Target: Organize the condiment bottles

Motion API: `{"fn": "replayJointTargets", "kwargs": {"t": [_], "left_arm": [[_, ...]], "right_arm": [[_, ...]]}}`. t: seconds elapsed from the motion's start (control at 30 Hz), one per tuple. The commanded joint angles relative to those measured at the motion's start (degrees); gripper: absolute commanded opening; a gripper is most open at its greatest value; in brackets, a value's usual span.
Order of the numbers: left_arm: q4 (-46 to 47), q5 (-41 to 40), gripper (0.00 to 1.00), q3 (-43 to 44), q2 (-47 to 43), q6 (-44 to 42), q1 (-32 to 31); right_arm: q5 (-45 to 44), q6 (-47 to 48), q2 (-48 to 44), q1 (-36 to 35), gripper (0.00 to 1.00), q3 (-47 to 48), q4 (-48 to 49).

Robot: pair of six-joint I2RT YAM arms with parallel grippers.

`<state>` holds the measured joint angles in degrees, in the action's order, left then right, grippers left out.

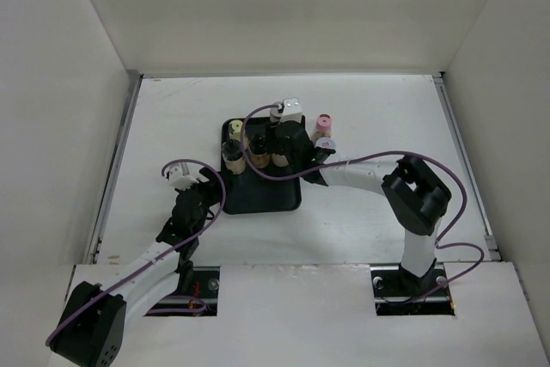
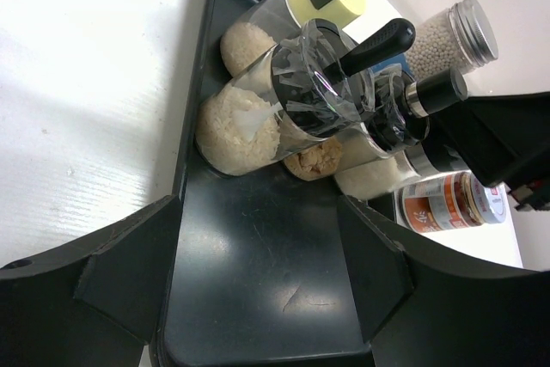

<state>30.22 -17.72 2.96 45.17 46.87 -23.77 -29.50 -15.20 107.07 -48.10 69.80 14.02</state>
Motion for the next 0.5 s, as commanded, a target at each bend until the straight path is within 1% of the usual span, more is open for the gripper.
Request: {"fn": "replayJointTargets", "kwargs": {"t": [0.0,0.1,0.2,0.3,0.37,0.43,0.47], "left_arm": [[2.7,0.0,0.72,-1.4,0.3,-0.5,-0.2],[2.9,0.0,0.72,-1.5,0.0,-0.6,-0.4],[2.9,0.0,0.72,-1.5,0.3,-0.5,-0.1],[2.9,0.1,0.72,-1.4,0.4,-0.6,-0.1],[2.9,0.0,0.72,-1.6,-0.1,-0.6,-0.1],[2.9,0.0,0.72,-1.4,0.4,-0.6,0.0],[2.9,0.1,0.72,-1.3,0.5,-0.6,0.0]], "right_arm": [[-0.6,-1.1,0.5,-0.6,0.66,3.1,7.2],[-0.9,-1.1,-0.1,-0.6,0.82,2.4,7.1],[-1.5,-1.1,-3.5,-1.0,0.91,1.1,6.3],[-2.7,-0.7,-8.5,-1.0,0.95,-0.8,5.5],[-3.4,-0.6,-13.0,-1.0,0.95,-3.7,5.4],[-3.6,-0.9,-17.2,-1.0,0.94,-7.2,5.4],[-3.6,-1.1,-19.1,-0.4,0.91,-9.2,5.3]]}}
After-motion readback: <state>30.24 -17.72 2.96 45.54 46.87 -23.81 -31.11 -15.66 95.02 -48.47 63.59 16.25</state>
